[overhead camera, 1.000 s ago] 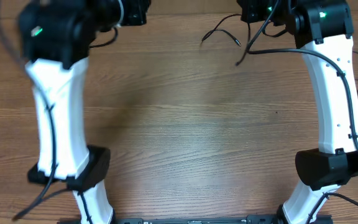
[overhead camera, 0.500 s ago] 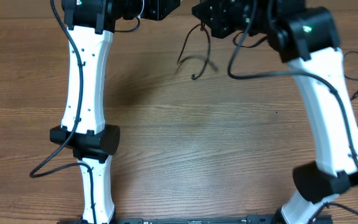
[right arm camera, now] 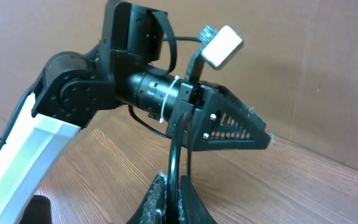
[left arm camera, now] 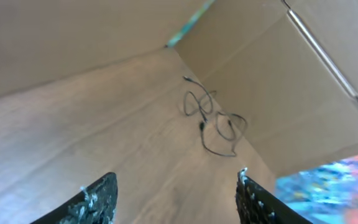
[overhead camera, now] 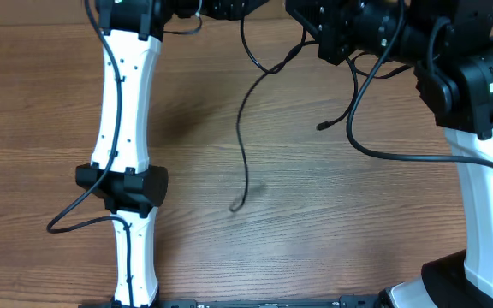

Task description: Untangle cables

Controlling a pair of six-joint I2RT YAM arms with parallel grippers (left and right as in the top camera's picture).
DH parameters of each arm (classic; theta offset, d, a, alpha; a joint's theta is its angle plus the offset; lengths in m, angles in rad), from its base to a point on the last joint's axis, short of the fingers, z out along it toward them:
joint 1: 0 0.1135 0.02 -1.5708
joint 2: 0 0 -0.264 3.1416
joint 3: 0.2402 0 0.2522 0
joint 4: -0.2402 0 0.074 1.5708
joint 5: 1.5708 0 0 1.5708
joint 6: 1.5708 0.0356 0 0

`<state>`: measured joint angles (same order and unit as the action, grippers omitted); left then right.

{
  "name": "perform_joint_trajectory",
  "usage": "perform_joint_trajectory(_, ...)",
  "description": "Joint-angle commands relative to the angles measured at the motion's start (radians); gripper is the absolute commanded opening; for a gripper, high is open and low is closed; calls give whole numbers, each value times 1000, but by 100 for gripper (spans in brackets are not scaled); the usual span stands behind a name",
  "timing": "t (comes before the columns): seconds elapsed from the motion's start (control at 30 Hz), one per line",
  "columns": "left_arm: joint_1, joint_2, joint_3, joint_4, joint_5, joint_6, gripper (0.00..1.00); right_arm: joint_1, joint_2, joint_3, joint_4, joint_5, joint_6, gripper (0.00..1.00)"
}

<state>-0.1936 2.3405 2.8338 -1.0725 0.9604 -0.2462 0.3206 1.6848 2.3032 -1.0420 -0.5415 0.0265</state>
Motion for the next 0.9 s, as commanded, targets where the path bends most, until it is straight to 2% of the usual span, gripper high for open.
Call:
perform_joint_trajectory(0.0, 4, 8, 13, 16, 64, -125, 62, -1, 0, 10, 0, 27, 3, 4)
perform_joint_trajectory(0.33, 71, 8, 13, 3, 121, -149, 58, -2, 5, 10, -4, 267, -27, 4)
perform_joint_trajectory(0.87, -50, 8, 13, 0, 88, -107, 60, 63, 33, 9, 15, 223, -23, 4)
